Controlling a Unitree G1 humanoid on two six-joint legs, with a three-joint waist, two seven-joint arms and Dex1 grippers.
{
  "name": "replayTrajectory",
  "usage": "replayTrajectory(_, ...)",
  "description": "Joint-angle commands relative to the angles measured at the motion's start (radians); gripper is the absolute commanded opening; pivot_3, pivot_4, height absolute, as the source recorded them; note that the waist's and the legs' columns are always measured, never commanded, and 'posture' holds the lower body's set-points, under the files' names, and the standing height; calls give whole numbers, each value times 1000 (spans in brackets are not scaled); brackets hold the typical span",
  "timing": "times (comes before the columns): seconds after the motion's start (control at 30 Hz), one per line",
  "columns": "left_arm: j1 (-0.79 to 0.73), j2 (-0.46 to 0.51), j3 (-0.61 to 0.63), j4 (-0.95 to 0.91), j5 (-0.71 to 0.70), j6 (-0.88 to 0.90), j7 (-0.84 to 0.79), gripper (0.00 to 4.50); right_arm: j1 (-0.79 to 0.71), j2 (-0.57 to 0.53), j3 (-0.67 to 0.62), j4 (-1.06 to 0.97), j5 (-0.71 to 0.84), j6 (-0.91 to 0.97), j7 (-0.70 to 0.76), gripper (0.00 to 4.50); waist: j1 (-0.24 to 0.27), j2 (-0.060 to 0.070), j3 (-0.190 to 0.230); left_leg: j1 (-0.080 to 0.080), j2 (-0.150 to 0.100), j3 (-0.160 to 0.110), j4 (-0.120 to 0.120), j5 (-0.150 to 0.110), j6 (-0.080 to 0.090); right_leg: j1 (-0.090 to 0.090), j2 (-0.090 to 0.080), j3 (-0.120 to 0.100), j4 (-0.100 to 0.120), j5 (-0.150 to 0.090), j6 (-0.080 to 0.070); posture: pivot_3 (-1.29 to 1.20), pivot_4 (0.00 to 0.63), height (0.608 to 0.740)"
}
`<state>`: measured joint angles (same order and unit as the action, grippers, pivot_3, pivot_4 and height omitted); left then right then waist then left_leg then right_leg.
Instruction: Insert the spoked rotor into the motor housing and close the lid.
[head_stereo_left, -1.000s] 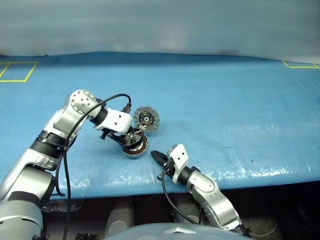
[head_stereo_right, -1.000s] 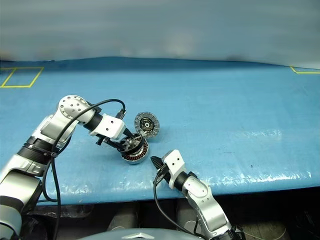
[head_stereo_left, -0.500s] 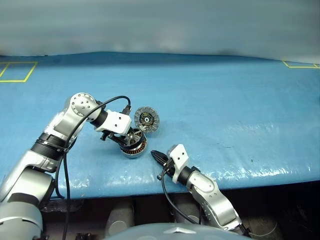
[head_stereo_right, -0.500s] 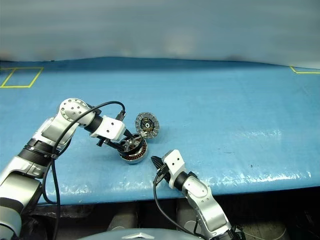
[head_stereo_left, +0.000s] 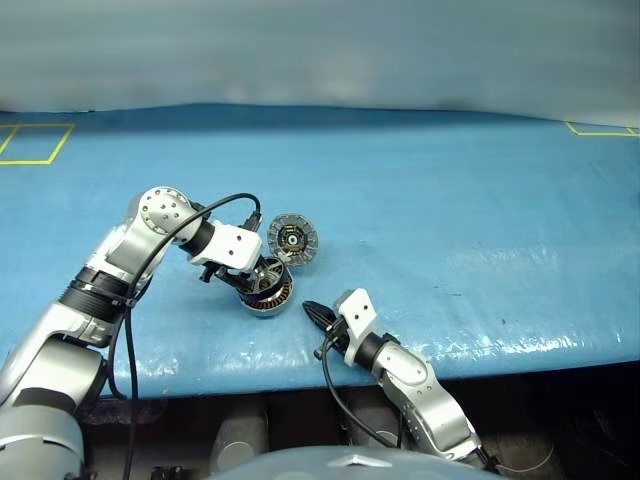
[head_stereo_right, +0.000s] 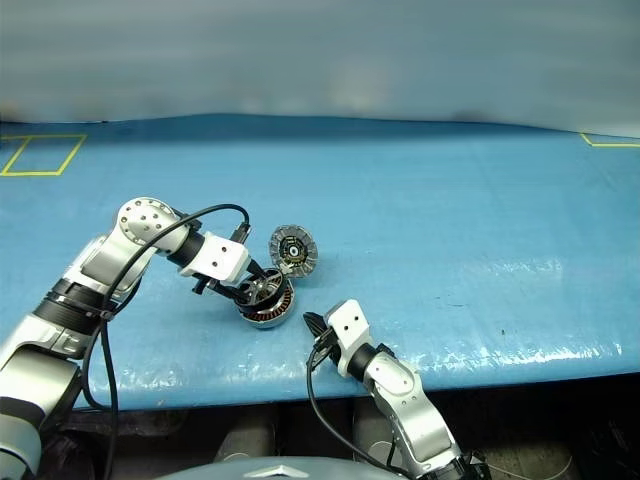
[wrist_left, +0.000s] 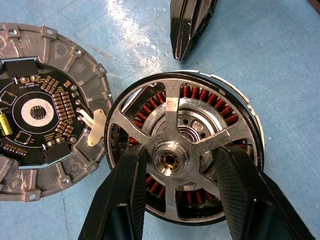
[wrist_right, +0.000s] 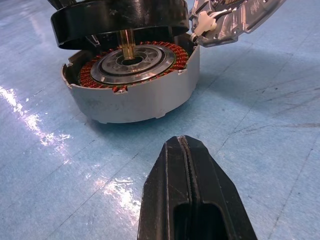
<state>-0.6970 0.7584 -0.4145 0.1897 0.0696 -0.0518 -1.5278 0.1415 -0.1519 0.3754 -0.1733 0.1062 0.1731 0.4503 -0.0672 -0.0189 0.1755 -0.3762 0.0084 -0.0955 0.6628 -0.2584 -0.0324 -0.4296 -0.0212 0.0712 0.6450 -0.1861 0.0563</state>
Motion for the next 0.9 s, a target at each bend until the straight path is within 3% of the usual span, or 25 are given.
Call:
replayTrajectory(0.03, 4, 21, 9, -21, 1, 2, -9, 1727, -1, 10, -4, -28, 7, -16, -3, 0, 0, 0, 0, 0, 0, 0, 0, 0, 0, 0, 0, 0, 0, 0, 0, 0, 150, 740)
replayTrajectory(0.9, -9, 19, 1, -11, 11, -20, -15, 1727, -11, 6, -5, -35, -11, -9, -23, 0, 0, 0, 0, 0, 0, 0, 0, 0, 0, 0, 0, 0, 0, 0, 0, 0, 150, 740)
